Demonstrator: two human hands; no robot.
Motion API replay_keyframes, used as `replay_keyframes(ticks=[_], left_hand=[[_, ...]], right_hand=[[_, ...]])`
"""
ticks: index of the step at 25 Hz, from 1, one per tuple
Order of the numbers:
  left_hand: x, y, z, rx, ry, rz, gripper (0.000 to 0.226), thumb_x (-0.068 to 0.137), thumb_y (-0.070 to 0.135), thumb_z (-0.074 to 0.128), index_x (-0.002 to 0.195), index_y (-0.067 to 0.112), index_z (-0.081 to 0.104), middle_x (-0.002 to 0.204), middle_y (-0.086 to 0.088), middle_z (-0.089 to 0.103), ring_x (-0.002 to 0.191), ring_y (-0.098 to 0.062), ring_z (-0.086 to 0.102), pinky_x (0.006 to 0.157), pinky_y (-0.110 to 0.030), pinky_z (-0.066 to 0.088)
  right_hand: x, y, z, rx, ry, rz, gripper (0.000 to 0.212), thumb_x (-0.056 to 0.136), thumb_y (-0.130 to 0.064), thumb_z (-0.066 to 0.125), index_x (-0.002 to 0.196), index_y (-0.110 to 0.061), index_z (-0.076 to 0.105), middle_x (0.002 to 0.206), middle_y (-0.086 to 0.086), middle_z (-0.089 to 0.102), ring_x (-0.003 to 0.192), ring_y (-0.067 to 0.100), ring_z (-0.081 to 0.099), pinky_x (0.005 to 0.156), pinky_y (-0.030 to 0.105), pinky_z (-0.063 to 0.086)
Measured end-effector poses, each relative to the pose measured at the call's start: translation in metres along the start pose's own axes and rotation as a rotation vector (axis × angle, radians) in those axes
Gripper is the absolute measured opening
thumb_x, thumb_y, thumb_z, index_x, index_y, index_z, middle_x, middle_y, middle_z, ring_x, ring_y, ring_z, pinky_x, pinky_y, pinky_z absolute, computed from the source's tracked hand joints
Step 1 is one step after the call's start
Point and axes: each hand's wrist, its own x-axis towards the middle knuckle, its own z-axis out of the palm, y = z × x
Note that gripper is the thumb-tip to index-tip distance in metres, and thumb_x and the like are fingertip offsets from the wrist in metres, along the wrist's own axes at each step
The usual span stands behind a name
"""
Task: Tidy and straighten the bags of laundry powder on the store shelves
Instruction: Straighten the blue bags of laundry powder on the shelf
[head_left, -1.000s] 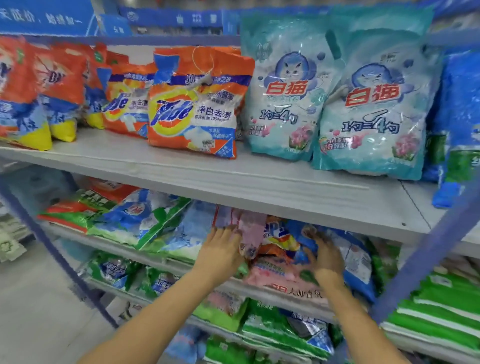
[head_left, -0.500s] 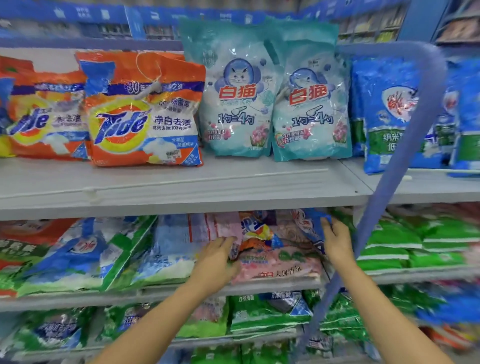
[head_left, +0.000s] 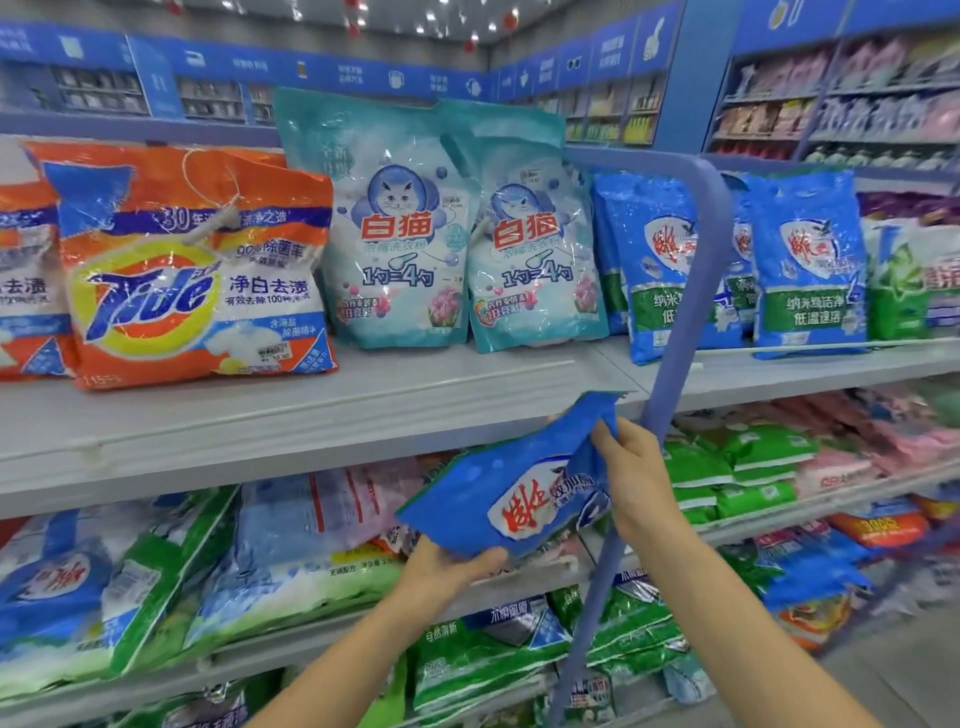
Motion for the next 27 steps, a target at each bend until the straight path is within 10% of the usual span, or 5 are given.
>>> replay_keyframes(ticks=[11,16,20,23,27], left_hand=[[-0.018,0.127,-0.021,-0.361,0.346,0.246,0.055,0.052,0.069,0.064,0.083,0.023,0.069,0.092,0.0,0.074,0.094,-0.023,0.067,0.09,-0.048,0.049],[0.004,0.204,-0.069,-0.218,0.535,0.496,0.039,0.081,0.056,0.056,0.074,0.018,0.059,0.074,-0.003,0.059,0.07,-0.016,0.053,0.065,-0.027,0.041],[0.031,0.222,-0.101,-0.122,0.682,0.575,0.038,0.088,0.049,0.052,0.075,0.013,0.055,0.064,-0.001,0.044,0.057,-0.009,0.037,0.047,-0.017,0.031],[0.059,0.212,-0.118,-0.172,0.689,0.564,0.045,0.075,0.065,0.056,0.068,0.021,0.056,0.072,-0.008,0.057,0.068,-0.02,0.054,0.067,-0.03,0.053],[0.082,0.19,-0.127,-0.16,0.707,0.445,0.045,0.081,0.059,0.056,0.067,0.016,0.057,0.073,-0.013,0.061,0.073,-0.027,0.057,0.065,-0.038,0.046]], right_hand=[[0.034,-0.143,-0.004,0.047,-0.178,-0.213,0.028,0.098,-0.019,0.04,0.081,-0.012,0.061,0.064,-0.009,0.07,0.061,0.006,0.065,0.061,0.021,0.054],[0.079,-0.182,0.045,-0.002,-0.06,-0.346,0.061,0.094,-0.043,0.046,0.091,0.017,0.049,0.078,0.032,0.046,0.067,0.041,0.043,0.066,0.046,0.041],[0.108,-0.196,0.082,-0.052,-0.072,-0.344,0.045,0.099,-0.037,0.039,0.061,-0.016,0.026,0.061,0.007,0.018,0.053,0.017,0.02,0.051,0.027,0.018],[0.123,-0.189,0.103,-0.026,-0.031,-0.249,0.045,0.099,-0.039,0.037,0.062,-0.014,0.031,0.06,0.0,0.019,0.054,0.014,0.021,0.048,0.025,0.016],[0.142,-0.154,0.111,0.091,-0.192,-0.023,0.058,0.097,-0.048,0.034,0.14,-0.01,0.036,0.144,0.006,0.04,0.131,0.025,0.039,0.105,0.043,0.036]])
